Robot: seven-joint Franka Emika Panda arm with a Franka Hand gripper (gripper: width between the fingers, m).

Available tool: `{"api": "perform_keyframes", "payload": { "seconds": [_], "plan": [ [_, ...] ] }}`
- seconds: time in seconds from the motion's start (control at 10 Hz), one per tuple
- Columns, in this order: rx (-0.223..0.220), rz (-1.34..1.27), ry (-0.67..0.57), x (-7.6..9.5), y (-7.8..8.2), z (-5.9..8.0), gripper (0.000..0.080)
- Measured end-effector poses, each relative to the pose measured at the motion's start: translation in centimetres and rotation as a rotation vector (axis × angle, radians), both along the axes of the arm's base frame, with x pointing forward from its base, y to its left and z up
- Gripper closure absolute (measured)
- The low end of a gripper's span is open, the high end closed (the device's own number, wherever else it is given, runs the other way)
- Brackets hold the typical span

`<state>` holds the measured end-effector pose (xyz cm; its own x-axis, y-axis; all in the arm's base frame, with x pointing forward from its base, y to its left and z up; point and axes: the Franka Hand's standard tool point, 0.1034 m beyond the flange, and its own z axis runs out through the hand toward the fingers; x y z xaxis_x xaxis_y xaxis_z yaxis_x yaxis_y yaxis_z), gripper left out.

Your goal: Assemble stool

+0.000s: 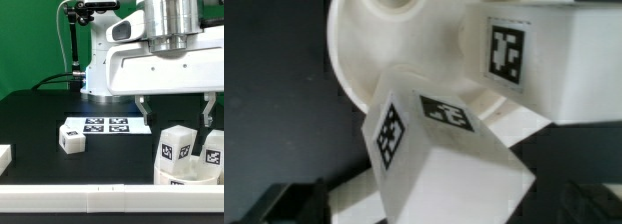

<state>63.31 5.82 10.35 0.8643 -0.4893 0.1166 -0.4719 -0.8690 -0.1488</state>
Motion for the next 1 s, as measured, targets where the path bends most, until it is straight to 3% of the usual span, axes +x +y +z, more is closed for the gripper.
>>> {"api": "perform_keyframes", "payload": {
  "seconds": [0.4,1.0],
  "plan": [
    [-0.065,0.391,-0.021,-0.2,0.0,-0.3,0.015],
    [-0.149,0.729,-0.021,-0.4,-0.8,-0.9,0.015]
  ]
}}
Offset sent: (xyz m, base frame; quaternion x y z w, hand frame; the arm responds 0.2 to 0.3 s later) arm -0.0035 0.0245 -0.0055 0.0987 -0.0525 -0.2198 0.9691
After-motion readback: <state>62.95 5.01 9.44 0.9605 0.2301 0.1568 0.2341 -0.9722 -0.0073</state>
